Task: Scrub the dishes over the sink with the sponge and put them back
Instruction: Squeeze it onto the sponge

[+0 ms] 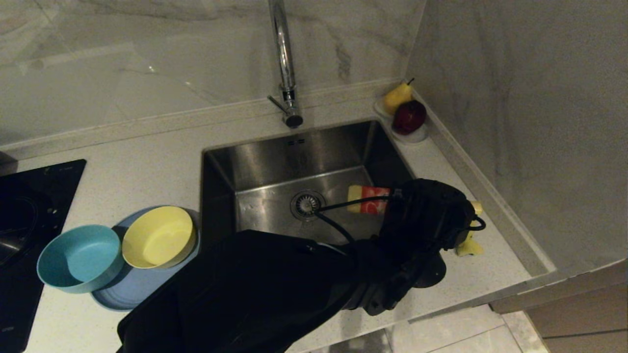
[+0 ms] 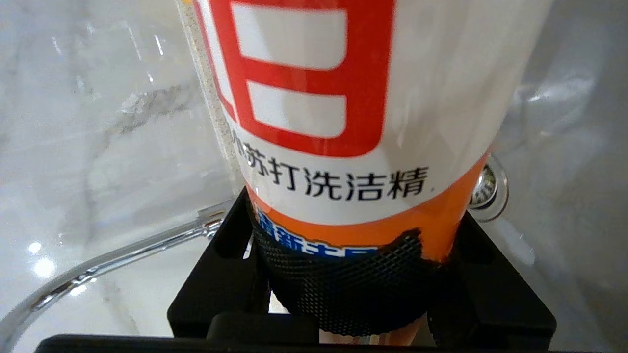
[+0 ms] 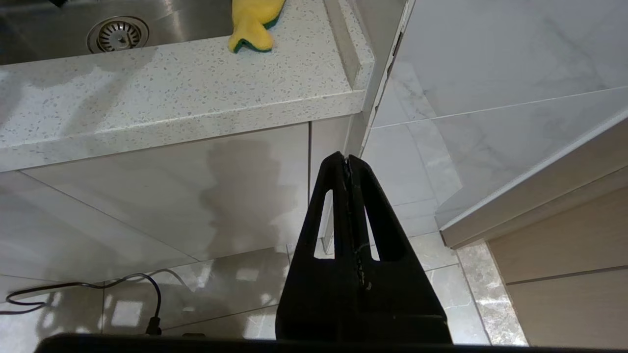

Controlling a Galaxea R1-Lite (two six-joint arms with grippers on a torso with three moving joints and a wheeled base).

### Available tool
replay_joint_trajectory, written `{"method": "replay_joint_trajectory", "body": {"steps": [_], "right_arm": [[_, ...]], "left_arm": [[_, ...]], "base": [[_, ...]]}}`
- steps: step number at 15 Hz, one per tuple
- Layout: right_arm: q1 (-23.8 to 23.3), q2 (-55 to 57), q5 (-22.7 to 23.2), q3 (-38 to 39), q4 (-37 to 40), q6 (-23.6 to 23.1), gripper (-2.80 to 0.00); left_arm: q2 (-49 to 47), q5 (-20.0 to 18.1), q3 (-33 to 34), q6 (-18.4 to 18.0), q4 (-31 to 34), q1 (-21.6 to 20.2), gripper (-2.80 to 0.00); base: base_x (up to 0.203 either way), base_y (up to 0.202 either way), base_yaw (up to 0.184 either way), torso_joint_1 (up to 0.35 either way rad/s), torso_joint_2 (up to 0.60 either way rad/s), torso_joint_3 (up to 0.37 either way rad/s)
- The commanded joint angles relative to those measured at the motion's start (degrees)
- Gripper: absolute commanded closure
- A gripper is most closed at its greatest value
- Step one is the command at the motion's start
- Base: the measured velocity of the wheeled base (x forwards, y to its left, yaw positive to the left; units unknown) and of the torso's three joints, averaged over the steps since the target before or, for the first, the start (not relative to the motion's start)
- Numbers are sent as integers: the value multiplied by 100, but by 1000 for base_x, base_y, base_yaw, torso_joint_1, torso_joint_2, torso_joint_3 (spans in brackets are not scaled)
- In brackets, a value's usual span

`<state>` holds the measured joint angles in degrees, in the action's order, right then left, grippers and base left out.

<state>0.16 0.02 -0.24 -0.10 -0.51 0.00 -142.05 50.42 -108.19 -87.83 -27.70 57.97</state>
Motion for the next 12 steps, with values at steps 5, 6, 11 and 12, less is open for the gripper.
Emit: {"method": "replay_joint_trajectory", "body": {"steps": [5, 6, 11, 12], "right_arm": [[2, -11, -2, 1, -2, 0, 0], [2, -11, -2, 1, -2, 0, 0], [2, -11, -2, 1, -2, 0, 0], [2, -11, -2, 1, -2, 0, 0]], "left_arm": [[-235, 310, 0, -269, -26, 57, 0], [-268, 333, 0, -269, -31, 57, 0], [-306, 354, -9, -270, -25, 57, 0], [-306, 355, 0, -269, -25, 57, 0]], "base": [[0, 0, 0, 0, 0, 0], [0, 0, 0, 0, 0, 0], [0, 0, 0, 0, 0, 0], [0, 0, 0, 0, 0, 0]]}}
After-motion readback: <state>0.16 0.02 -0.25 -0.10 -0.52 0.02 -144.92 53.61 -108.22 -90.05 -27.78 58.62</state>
